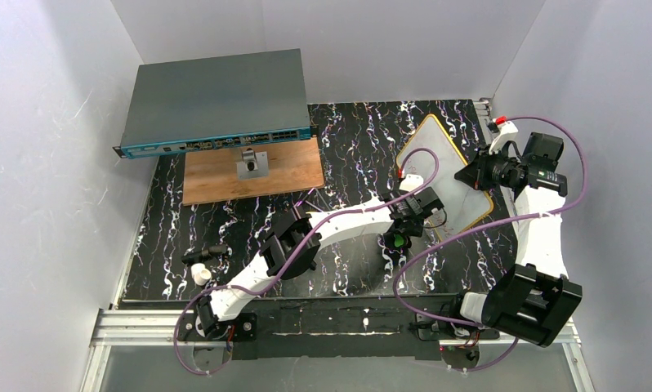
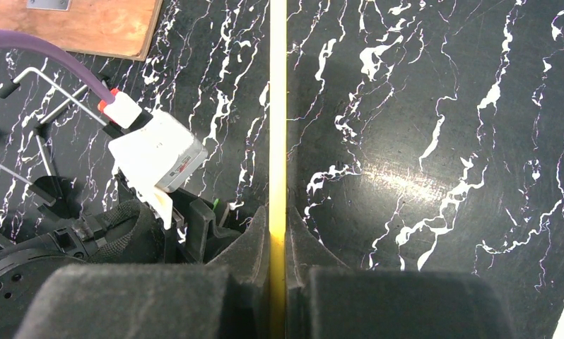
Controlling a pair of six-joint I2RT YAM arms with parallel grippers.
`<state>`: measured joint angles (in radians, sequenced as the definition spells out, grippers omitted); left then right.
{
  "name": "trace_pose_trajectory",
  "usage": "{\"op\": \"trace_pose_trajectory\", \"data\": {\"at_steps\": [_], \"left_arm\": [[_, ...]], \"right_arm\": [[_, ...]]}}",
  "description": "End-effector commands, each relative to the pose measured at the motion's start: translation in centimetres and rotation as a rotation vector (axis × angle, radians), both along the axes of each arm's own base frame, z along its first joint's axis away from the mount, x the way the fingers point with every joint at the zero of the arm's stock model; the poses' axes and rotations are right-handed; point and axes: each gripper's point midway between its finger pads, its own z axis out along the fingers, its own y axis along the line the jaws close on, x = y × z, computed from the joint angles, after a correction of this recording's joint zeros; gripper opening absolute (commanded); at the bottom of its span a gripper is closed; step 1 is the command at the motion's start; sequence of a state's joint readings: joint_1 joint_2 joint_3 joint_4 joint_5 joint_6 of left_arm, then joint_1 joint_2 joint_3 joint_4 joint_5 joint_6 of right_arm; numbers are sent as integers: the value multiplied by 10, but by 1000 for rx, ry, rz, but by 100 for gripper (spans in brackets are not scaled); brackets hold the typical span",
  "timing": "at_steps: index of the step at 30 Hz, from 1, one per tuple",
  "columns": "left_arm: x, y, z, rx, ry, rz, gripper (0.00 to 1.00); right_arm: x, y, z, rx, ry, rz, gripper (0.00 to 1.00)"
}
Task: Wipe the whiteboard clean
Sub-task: Pick up the whiteboard eraser from the center of the board.
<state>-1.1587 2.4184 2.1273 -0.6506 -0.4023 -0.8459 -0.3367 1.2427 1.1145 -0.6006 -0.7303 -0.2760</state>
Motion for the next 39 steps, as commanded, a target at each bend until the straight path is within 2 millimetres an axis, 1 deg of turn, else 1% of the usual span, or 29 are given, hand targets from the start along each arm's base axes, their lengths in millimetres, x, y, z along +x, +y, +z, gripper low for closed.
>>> {"op": "trace_pose_trajectory", "data": {"at_steps": [1,8,11,14,16,20,22,26,29,31,39], "left_arm": [[-6,1,6,18,8,-45,54],[-6,-12,36,-56,-29,-127,63],[-6,-15,49,-84,-39,-136,64],[-9,-14,54,-99,-41,-152,66],[-10,-15,64,-128,-52,-169,68],[-10,-14,71,-140,-78,-203,69],[-12,-12,69,-131,-73,-216,68],[-18,-8,54,-108,-22,-187,63],[-21,-11,44,-105,10,-185,57],[-20,-13,41,-98,13,-184,53],[-17,-11,16,-15,37,-185,51]], "right_arm": [[6,5,29,9,-125,41,1],[6,6,29,10,-126,43,1],[6,6,29,9,-127,44,1],[6,6,28,10,-126,43,1],[5,6,28,10,-125,44,1],[6,5,27,9,-123,42,1],[6,5,27,8,-123,42,1],[6,5,27,8,-124,43,1],[6,5,27,8,-123,43,1],[6,5,27,9,-122,43,1],[5,5,27,7,-124,43,1]]}}
